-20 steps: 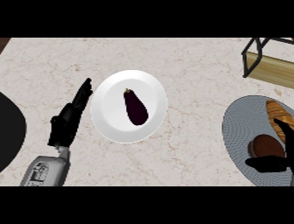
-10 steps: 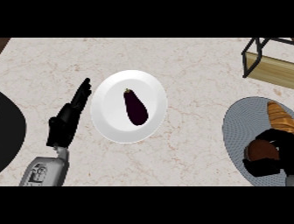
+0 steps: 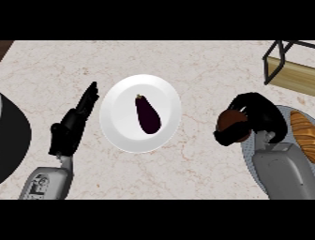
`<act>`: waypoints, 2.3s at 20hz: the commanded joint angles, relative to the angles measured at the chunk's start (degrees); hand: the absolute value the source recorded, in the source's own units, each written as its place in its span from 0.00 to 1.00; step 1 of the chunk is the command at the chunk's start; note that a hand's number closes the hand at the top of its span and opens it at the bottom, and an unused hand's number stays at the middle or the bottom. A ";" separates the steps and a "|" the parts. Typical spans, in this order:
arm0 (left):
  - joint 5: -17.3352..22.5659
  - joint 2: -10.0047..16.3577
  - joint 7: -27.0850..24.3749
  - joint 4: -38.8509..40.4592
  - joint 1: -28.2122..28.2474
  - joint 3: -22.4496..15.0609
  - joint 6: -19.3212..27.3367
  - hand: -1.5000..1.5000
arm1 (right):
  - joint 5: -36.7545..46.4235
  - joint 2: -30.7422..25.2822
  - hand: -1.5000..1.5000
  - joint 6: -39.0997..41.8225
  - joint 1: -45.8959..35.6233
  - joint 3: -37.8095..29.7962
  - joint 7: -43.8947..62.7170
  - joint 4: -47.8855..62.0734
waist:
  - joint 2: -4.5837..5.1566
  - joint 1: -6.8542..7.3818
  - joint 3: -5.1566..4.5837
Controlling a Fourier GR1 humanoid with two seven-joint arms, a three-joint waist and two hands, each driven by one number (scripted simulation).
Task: Pick the cupcake from the placemat and place it in the tiered shelf
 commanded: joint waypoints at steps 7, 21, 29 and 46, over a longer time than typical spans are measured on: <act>0.47 0.13 0.15 -0.60 1.26 0.78 -0.33 0.50 | -1.07 7.19 1.00 -11.80 -10.88 -6.46 0.27 -6.63 | -0.13 -0.60 0.04; -0.58 -0.16 1.34 -2.59 1.81 0.06 -0.27 0.50 | 5.14 -5.20 1.00 -0.87 -27.13 -14.39 13.88 -15.88 | -0.28 -0.80 0.00; 0.24 0.48 0.45 -1.01 0.49 1.09 -1.55 0.50 | 10.73 -12.82 1.00 -4.04 -32.25 -18.42 8.06 -7.47 | -0.08 -0.72 0.01; -0.10 0.50 -0.77 2.13 -1.69 2.41 -1.67 0.50 | 14.68 -25.47 1.00 -15.53 -43.52 -23.72 -5.41 19.47 | 0.08 -0.32 0.02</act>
